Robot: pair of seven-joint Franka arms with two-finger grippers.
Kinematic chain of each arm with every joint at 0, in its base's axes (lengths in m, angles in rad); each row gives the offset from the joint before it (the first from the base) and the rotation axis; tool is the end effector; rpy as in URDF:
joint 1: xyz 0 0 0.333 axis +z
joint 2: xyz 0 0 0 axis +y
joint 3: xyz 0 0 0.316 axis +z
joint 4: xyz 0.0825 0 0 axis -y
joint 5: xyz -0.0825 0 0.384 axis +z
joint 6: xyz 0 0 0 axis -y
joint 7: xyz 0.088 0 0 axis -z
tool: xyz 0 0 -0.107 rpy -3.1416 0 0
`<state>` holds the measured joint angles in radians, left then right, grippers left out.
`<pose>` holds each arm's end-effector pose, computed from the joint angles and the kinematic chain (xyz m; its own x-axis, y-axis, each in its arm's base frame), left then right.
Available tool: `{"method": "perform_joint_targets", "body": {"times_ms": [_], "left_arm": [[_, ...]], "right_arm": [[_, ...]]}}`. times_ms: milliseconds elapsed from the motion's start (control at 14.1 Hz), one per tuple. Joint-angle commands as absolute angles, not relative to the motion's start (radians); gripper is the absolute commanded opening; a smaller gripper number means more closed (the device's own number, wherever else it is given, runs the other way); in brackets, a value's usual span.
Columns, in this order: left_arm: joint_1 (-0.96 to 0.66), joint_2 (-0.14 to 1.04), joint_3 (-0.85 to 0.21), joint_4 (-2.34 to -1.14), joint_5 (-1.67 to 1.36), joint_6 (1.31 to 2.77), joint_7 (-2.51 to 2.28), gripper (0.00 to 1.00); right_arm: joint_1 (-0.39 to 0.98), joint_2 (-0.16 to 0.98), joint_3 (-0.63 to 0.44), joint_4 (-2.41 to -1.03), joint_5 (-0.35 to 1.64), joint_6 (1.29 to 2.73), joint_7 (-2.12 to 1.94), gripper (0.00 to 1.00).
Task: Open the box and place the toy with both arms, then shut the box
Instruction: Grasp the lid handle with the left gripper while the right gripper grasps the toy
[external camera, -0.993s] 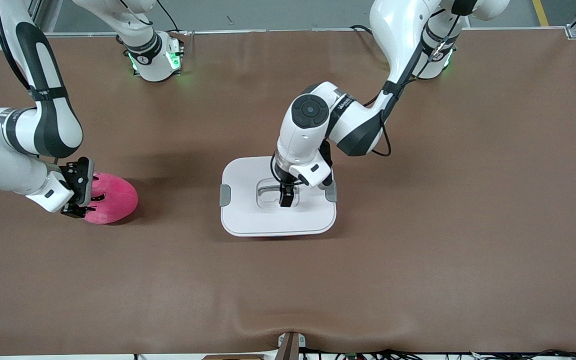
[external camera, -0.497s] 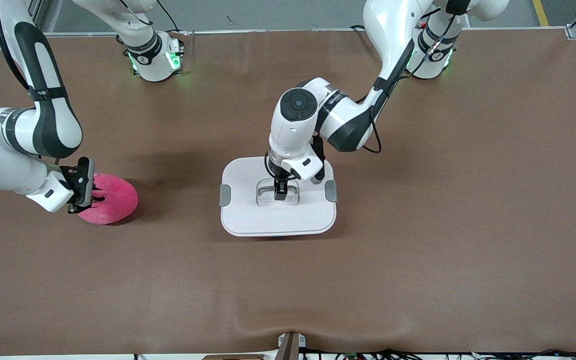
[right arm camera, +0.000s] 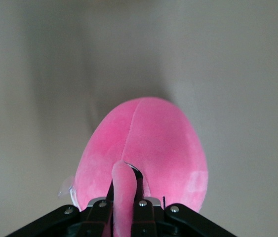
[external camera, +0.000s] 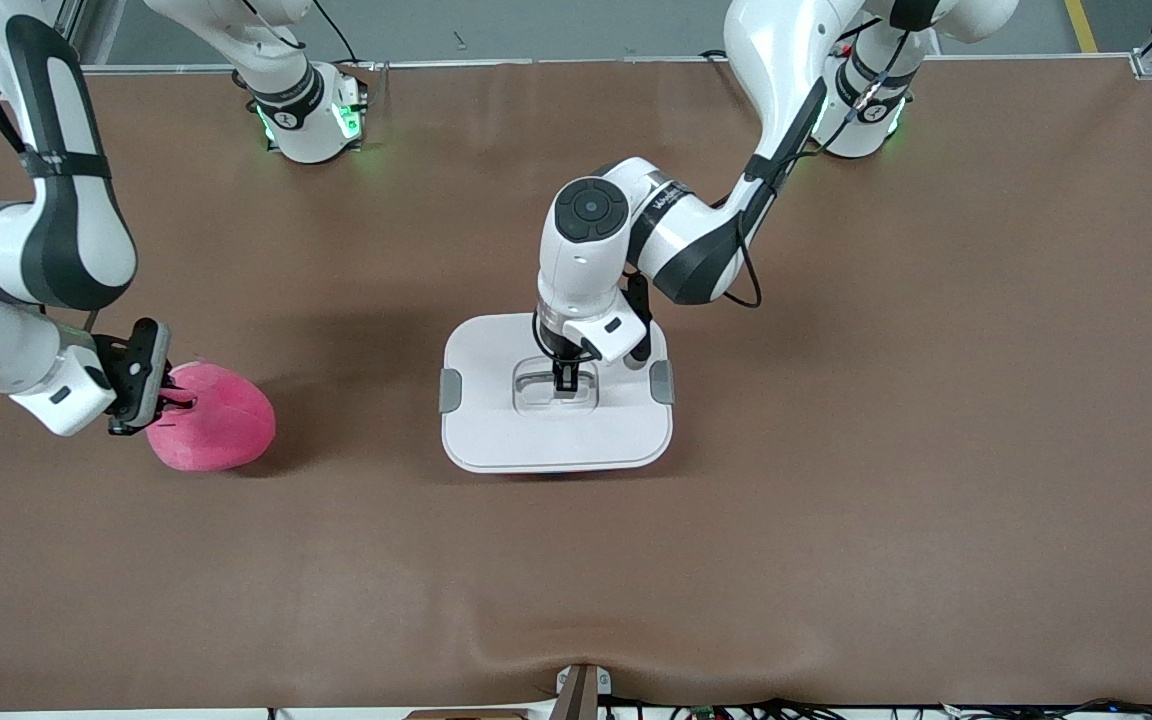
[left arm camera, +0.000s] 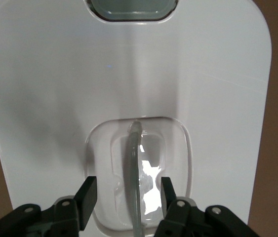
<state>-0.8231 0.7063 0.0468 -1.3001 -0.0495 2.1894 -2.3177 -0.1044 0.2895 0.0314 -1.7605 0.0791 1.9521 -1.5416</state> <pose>0.5325 -0.5378 0.3438 0.0267 0.9905 -0.1347 0.9922 -0.0098 0.1242 0.6239 -0.0417 0.3937 0.1391 0.9873 0.0761 0.9862 -0.1312 -0.1012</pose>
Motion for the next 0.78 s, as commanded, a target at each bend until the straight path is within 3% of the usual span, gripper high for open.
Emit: {"method": "perform_joint_targets", "body": {"times_ms": [0, 142, 355, 568, 709], "left_arm": [[-0.835, 0.706, 0.058, -1.284, -0.032, 2.166, -2.336, 0.5], [-0.834, 0.703, 0.06, -1.284, -0.032, 2.166, -2.336, 0.31], [-0.833, 0.696, 0.058, -1.284, -0.034, 2.166, -2.336, 0.14], [-0.833, 0.687, 0.058, -1.284, -0.034, 2.166, -2.336, 0.13], [-0.83, 0.686, 0.057, -1.285, -0.035, 2.166, -2.335, 0.04]], "right_arm": [[-0.094, 0.279, 0.029, -1.668, 0.091, 1.843, -1.369, 0.0], [-0.083, 0.281, 0.028, -1.609, 0.091, 1.79, -1.239, 0.0], [-0.039, 0.288, 0.028, -1.536, 0.086, 1.74, -1.019, 0.0], [-0.005, 0.313, 0.029, -1.51, 0.097, 1.741, -0.708, 0.0], [0.009, 0.371, 0.029, -1.45, 0.159, 1.743, -0.564, 0.0]]}}
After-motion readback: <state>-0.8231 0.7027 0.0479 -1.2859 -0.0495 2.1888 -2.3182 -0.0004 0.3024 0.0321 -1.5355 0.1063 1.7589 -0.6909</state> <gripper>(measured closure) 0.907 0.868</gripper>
